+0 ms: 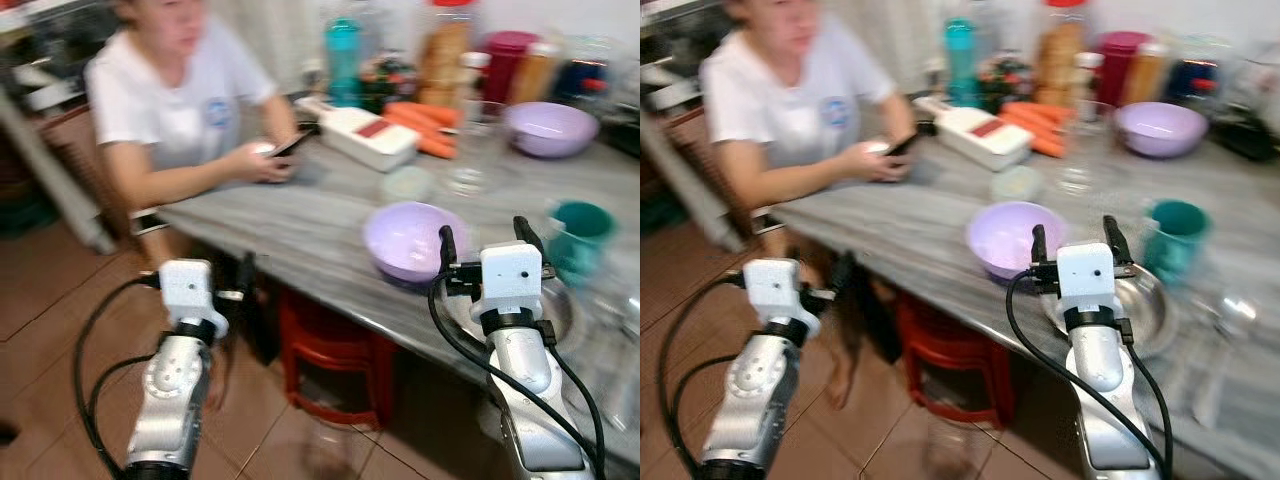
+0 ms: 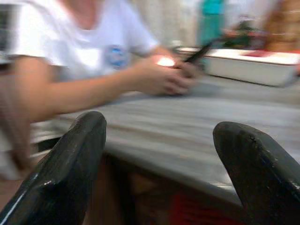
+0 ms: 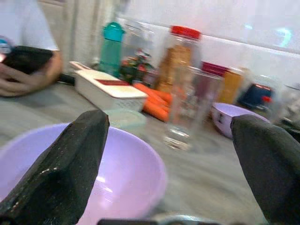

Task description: Setting the table

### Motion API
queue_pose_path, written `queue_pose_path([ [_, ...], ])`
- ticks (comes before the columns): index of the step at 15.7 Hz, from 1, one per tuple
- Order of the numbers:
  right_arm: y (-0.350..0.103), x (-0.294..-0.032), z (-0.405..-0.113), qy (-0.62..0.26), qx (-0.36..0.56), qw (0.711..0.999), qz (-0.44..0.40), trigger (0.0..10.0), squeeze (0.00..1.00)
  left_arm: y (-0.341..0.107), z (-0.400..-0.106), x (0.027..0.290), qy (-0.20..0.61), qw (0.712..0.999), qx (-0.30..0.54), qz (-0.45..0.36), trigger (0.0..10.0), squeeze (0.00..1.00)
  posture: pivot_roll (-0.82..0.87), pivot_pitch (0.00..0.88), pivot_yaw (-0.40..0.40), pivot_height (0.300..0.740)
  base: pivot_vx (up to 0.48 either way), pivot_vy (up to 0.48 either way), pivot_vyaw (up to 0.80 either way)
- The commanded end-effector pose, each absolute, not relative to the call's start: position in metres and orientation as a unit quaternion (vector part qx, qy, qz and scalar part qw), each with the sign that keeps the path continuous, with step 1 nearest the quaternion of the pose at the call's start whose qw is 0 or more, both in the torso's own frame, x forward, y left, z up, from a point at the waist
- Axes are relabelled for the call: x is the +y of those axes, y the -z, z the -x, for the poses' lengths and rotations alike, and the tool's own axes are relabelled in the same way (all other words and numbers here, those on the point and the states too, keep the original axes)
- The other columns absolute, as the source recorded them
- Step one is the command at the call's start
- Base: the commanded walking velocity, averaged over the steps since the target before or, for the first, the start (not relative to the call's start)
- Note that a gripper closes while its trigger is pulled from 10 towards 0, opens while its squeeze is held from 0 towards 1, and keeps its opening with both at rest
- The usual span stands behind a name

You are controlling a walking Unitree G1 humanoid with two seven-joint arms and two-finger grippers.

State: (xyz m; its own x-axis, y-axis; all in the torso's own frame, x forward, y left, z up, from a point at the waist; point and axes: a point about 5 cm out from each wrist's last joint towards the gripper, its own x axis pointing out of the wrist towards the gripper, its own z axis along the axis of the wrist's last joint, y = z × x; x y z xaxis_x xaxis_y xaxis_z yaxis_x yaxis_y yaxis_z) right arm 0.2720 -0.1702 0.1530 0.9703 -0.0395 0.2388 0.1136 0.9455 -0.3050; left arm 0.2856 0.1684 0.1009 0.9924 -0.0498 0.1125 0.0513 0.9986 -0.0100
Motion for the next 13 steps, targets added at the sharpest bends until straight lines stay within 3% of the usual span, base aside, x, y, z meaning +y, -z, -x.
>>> queue_pose_path([
  [1, -0.158, -0.165, -0.271, 0.027, -0.126, 0.978, 0.162, 10.0, 0.0, -0.098, -0.286, 0.177, 0.005, 0.999, -0.05, -0.003, 10.0, 0.0, -0.11, 0.0, 0.107, 0.74, 0.0, 0.0, 0.8],
  [13, -0.16, -0.153, -0.27, -0.016, -0.135, 0.977, 0.164, 10.0, 0.0, -0.095, -0.286, 0.181, -0.039, 0.997, -0.053, -0.029, 10.0, 0.0, -0.11, 0.0, 0.104, 0.74, 0.0, 0.0, 0.8],
])
